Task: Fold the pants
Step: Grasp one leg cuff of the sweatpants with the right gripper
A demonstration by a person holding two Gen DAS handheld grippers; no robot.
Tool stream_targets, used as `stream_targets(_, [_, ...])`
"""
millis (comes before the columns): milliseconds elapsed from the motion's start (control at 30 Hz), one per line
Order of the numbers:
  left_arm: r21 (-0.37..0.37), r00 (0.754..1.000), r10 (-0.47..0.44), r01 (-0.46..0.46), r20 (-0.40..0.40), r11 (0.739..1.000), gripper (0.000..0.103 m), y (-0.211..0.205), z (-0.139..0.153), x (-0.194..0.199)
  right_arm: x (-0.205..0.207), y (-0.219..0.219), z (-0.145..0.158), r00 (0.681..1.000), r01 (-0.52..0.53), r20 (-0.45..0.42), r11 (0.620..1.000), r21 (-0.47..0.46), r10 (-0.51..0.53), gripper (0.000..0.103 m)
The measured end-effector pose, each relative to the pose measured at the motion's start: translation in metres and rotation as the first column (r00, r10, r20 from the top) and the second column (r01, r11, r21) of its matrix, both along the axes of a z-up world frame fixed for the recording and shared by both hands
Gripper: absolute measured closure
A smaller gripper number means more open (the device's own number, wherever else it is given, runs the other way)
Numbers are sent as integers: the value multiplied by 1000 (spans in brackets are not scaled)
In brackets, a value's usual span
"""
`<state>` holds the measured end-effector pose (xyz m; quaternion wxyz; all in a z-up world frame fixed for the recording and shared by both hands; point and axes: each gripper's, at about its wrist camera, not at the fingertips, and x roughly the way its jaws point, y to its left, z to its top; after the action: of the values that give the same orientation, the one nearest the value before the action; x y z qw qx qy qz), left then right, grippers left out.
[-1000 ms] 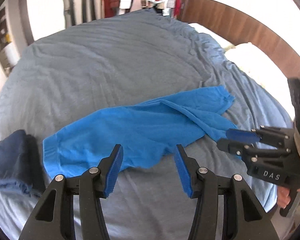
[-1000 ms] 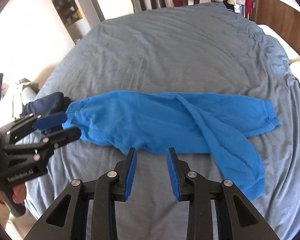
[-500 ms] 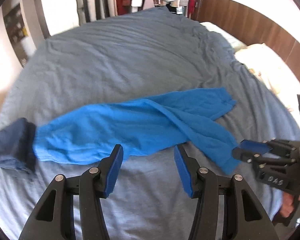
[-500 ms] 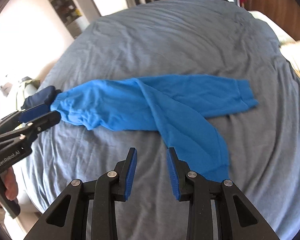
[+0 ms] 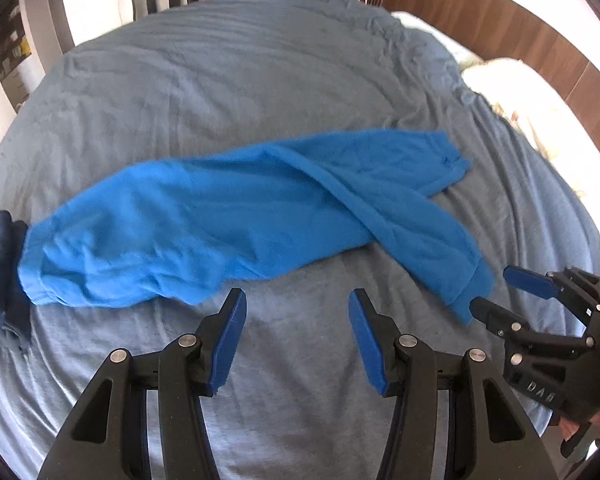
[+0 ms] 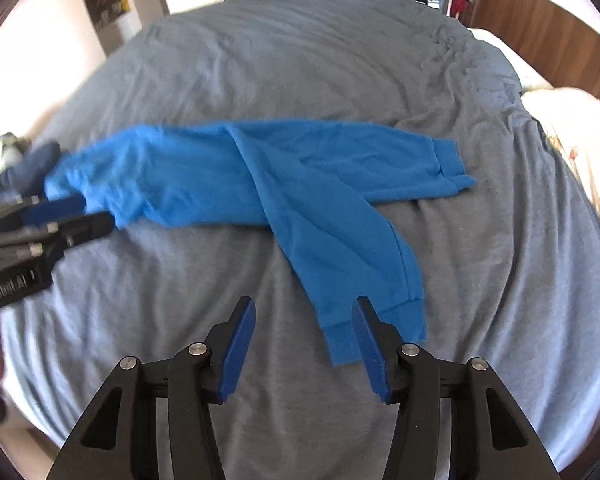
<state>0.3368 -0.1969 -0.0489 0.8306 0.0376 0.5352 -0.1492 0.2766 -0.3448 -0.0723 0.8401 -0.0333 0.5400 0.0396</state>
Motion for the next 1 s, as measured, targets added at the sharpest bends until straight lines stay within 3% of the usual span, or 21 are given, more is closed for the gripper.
stream_targets(133, [-4,999,29,-29,-34,1000,51,-15,-17,-7,-4,-3,-22,998,-67,8,991,-112,68,52])
stream_targets(333, [-17,994,11,-13,-111,1000,51,-38,-41,-10,-5,-11,-47,986,-168,-37,974,-150,164,53])
stream_targets(467, [26,994,-31,34,-108,999,51,-48,-46,-9,-2,-15,-62,982,-189,-59,966,-175,182,60])
stream_targets(767, [53,991,-62,69,-118,996,51,-50,-53,1,-12,1,-78,969,-247,-47,926,-285,244,61])
stream_targets(833, [48,991,-61,67,-123,997,51,-50,-53,4,-10,-2,-80,971,-240,-58,928,-286,233,71])
stream_targets(900, [47,991,-56,62,-123,997,51,-51,-52,7,-5,-10,-73,978,-208,-57,950,-232,201,90])
stream_targets(1000, [42,992,-48,53,-114,998,51,-52,-48,13,-4,-19,-47,983,-183,-6,960,-213,186,95])
